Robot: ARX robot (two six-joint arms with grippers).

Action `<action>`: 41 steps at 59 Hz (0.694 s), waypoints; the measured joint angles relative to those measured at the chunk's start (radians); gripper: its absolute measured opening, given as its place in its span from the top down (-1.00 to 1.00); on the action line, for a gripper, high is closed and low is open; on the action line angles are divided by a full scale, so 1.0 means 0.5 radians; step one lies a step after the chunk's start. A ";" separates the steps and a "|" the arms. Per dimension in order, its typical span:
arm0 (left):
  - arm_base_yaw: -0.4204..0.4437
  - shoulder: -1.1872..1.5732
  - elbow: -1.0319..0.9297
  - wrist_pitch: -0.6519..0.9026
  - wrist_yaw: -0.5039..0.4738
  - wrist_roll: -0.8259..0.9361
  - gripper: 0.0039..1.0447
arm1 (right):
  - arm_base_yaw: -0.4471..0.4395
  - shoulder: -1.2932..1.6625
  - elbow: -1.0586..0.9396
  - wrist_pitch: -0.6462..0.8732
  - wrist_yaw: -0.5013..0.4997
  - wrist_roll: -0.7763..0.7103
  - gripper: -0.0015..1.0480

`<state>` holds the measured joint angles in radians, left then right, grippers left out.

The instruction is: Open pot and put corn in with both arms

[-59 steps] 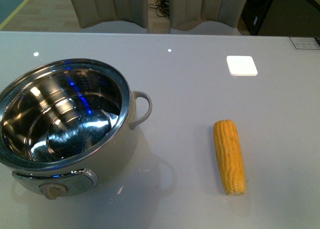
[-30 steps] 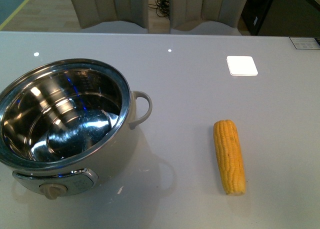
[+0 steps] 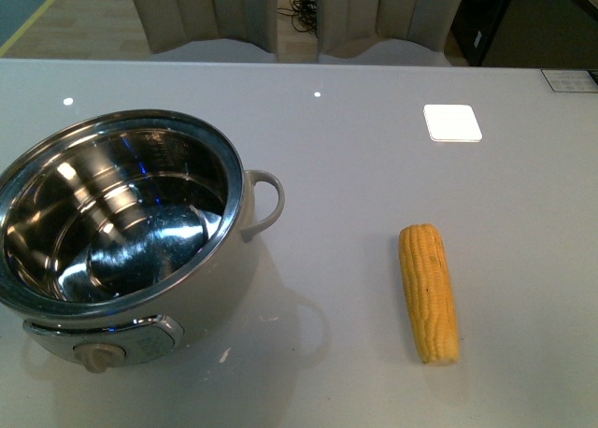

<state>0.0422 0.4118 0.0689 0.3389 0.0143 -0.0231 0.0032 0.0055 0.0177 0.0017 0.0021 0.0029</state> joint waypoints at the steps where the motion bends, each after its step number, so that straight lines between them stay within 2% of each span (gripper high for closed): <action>1: -0.027 -0.018 -0.006 -0.008 -0.011 0.003 0.41 | 0.000 0.000 0.000 0.000 0.000 0.000 -0.83; 9: -0.077 -0.134 -0.041 -0.087 -0.030 0.014 0.95 | 0.000 0.000 0.000 0.000 0.000 0.000 -0.83; 41: -0.080 -0.452 -0.112 -0.307 -0.030 0.025 0.94 | 0.000 0.000 0.000 0.000 -0.001 0.000 -0.83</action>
<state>0.0021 0.1860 0.0128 0.1856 -0.0006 -0.0105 0.0032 0.0055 0.0177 0.0017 0.0017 0.0029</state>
